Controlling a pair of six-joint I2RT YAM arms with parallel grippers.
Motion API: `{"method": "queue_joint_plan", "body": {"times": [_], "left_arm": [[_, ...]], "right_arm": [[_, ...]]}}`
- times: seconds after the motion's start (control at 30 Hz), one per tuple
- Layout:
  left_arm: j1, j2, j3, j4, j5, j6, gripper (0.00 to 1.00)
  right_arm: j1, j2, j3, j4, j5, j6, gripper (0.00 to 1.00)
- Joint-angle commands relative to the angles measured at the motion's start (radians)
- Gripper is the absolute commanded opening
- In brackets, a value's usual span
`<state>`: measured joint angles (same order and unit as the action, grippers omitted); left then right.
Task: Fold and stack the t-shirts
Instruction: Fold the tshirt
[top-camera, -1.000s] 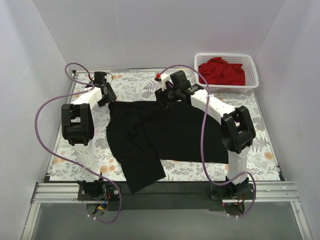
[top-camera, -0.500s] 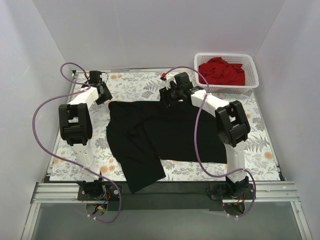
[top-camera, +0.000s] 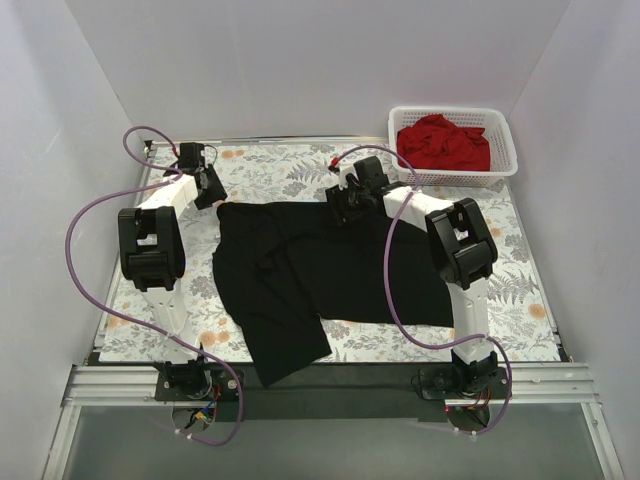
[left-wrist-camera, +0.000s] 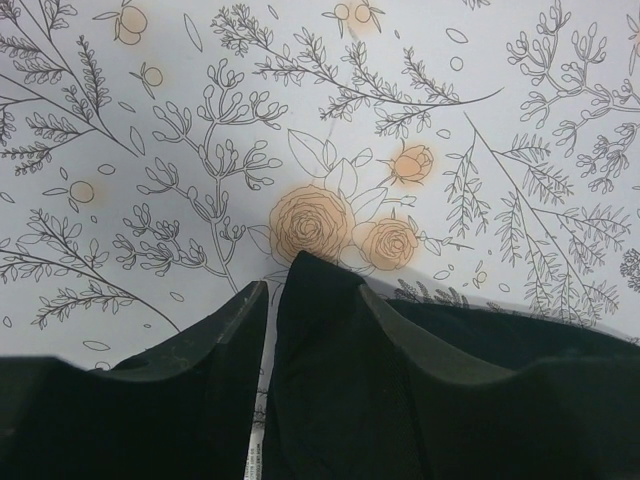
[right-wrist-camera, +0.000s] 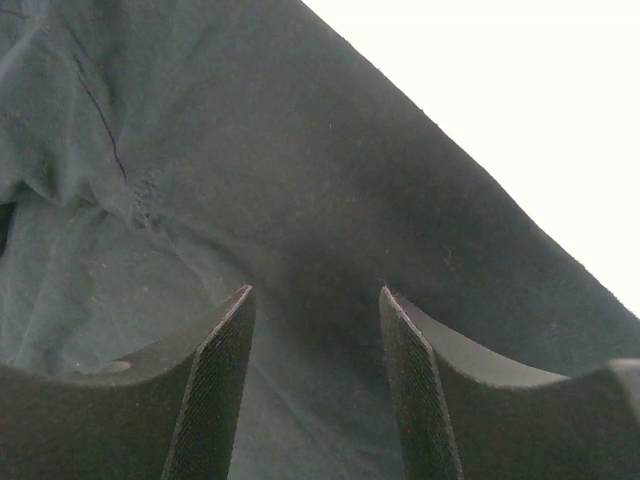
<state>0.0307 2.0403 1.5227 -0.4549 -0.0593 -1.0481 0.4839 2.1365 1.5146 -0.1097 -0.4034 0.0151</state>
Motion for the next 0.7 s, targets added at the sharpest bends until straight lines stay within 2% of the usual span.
{"method": "queue_joint_plan", "body": {"times": [0.0, 0.03, 0.07, 0.3, 0.57, 0.67], "left_arm": [[0.002, 0.0, -0.013, 0.016, 0.001, 0.019, 0.38], [0.002, 0.006, -0.016, 0.016, 0.0, 0.02, 0.32], [0.002, 0.011, -0.012, 0.016, -0.004, 0.022, 0.31], [0.002, 0.029, -0.009, 0.012, 0.019, 0.031, 0.31], [0.0, 0.026, -0.027, 0.019, 0.053, 0.034, 0.34], [0.001, 0.02, -0.036, 0.028, 0.058, 0.051, 0.39]], "right_arm": [[-0.01, 0.005, -0.019, 0.056, -0.025, 0.017, 0.5], [-0.011, 0.005, -0.03, 0.059, -0.025, 0.017, 0.51], [-0.014, 0.005, -0.031, 0.065, -0.028, 0.017, 0.51], [-0.027, 0.005, -0.054, 0.074, -0.028, 0.022, 0.51], [-0.037, 0.019, -0.082, 0.09, -0.037, 0.034, 0.5], [-0.042, 0.028, -0.091, 0.091, -0.037, 0.039, 0.5]]}}
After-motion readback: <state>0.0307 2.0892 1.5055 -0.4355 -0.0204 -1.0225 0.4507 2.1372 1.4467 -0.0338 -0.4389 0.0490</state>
